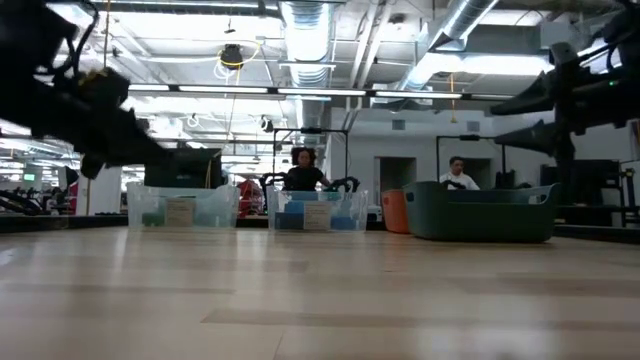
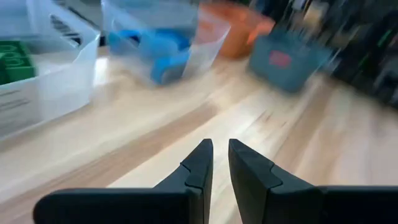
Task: Sort blocks
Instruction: Return to Home Position
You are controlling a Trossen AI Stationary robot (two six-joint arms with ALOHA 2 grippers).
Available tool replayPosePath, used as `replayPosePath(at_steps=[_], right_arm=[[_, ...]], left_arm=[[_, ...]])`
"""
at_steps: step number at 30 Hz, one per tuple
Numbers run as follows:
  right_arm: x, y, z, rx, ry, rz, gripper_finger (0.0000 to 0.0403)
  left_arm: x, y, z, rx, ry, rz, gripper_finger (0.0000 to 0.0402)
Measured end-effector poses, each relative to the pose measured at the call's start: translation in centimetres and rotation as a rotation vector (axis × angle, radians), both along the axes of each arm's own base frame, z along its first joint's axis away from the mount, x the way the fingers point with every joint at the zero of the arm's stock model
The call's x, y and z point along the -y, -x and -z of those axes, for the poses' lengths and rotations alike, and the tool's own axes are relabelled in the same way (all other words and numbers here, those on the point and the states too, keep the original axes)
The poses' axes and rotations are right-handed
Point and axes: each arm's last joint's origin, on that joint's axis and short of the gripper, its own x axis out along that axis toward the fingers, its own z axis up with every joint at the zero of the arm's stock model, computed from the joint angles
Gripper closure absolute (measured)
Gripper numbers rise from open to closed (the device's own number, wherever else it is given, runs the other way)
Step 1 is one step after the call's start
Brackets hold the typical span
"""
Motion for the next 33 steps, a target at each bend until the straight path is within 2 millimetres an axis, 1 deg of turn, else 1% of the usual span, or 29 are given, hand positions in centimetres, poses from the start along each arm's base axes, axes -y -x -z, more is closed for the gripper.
replayPosePath(at_steps=[3, 7, 9, 14, 17, 33], right_arm=[[0.05, -0.11, 0.06, -0.010, 0.034, -0.001, 0.0143], [0.20, -0.05, 0.09, -0.016, 0.037, 0.021, 0.0143], [0.33, 0.01, 0.12, -0.022, 0.040, 0.037, 0.0143], [0.61, 0.11, 0.17, -0.088, 0.141, 0.058, 0.0143], [0.65, 0.13, 0.18, -0.109, 0.173, 0.059, 0.0143], [0.65, 0.12, 0.22, -0.116, 0.184, 0.058, 0.0143]], left_arm=[[-0.07, 0.33, 0.82, -0.105, -0.031, 0.004, 0.0356], [-0.05, 0.17, 0.41, -0.095, -0.027, 0.001, 0.0356], [-0.07, 0.17, 0.39, -0.126, -0.072, 0.013, 0.0356], [-0.10, 0.23, 0.49, -0.246, -0.232, 0.061, 0.0356], [-0.10, 0.21, 0.46, -0.281, -0.287, 0.081, 0.0356], [-0.10, 0.22, 0.45, -0.288, -0.298, 0.086, 0.0356]])
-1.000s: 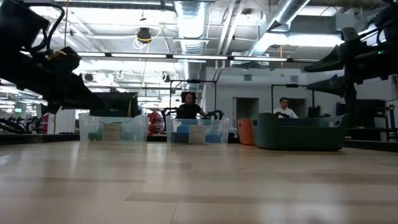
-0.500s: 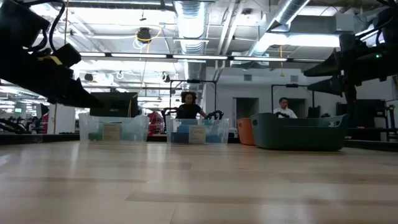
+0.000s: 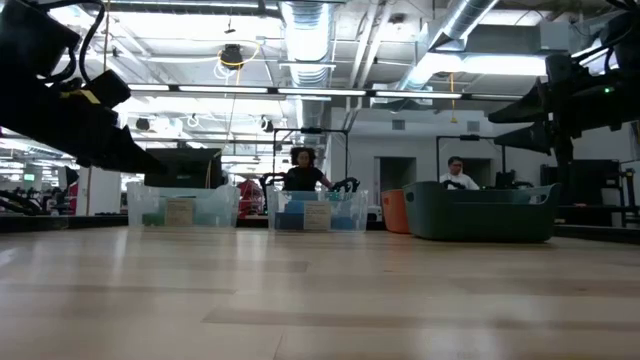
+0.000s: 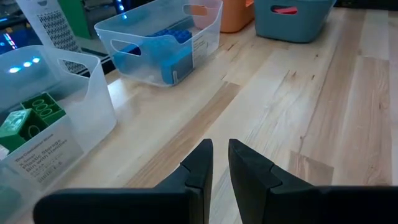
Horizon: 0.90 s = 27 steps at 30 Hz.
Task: Sort blocks
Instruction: Return to Home Position
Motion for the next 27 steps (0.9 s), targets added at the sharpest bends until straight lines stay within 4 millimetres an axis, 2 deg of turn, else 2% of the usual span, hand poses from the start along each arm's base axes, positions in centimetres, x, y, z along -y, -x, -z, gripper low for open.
replayPosePath(at_steps=[4, 10, 27], right_arm=[[0.0, 0.0, 0.0, 0.000, 0.000, 0.000, 0.0143], [0.0, 0.0, 0.0, 0.000, 0.000, 0.000, 0.0143], [0.0, 0.0, 0.0, 0.000, 0.000, 0.000, 0.0143]], left_arm=[[-0.1, 0.4, -0.8, 0.083, 0.016, 0.002, 0.0356], [-0.4, 1.6, -2.8, 0.333, 0.069, -0.007, 0.0356], [-0.7, 2.7, -4.2, 0.422, -0.040, 0.013, 0.0356]])
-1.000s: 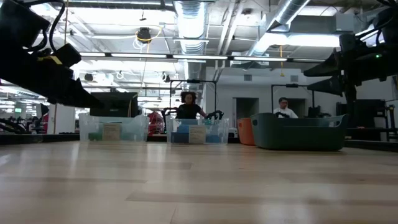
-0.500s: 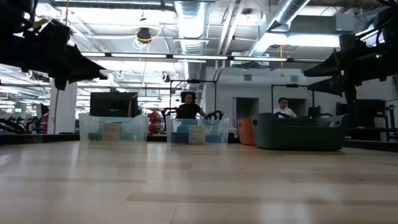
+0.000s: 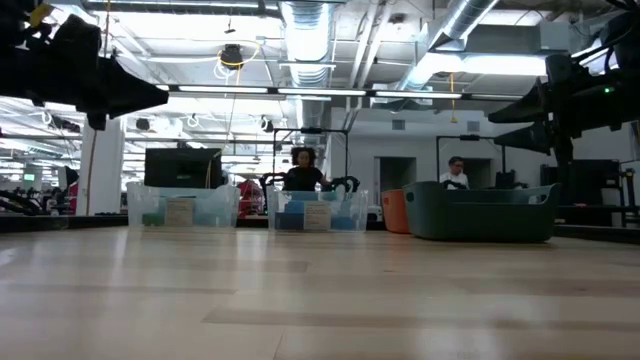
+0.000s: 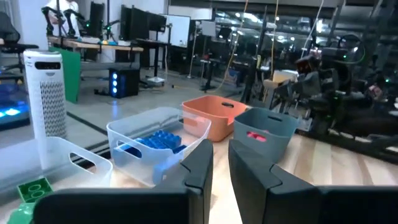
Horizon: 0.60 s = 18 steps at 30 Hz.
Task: Sort blocks
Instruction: Return to Home Position
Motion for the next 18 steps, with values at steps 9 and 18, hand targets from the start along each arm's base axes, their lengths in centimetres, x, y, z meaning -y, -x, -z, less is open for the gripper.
replayPosePath(at_steps=[9, 18], right_arm=[[0.00, 0.00, 0.01, 0.000, 0.000, 0.000, 0.0143], [0.00, 0.00, 0.01, 0.000, 0.000, 0.000, 0.0143]], left_arm=[[0.01, -0.05, 0.07, 0.001, 0.013, 0.001, 0.0356], [0.01, -0.05, 0.07, 0.002, 0.014, 0.001, 0.0356]])
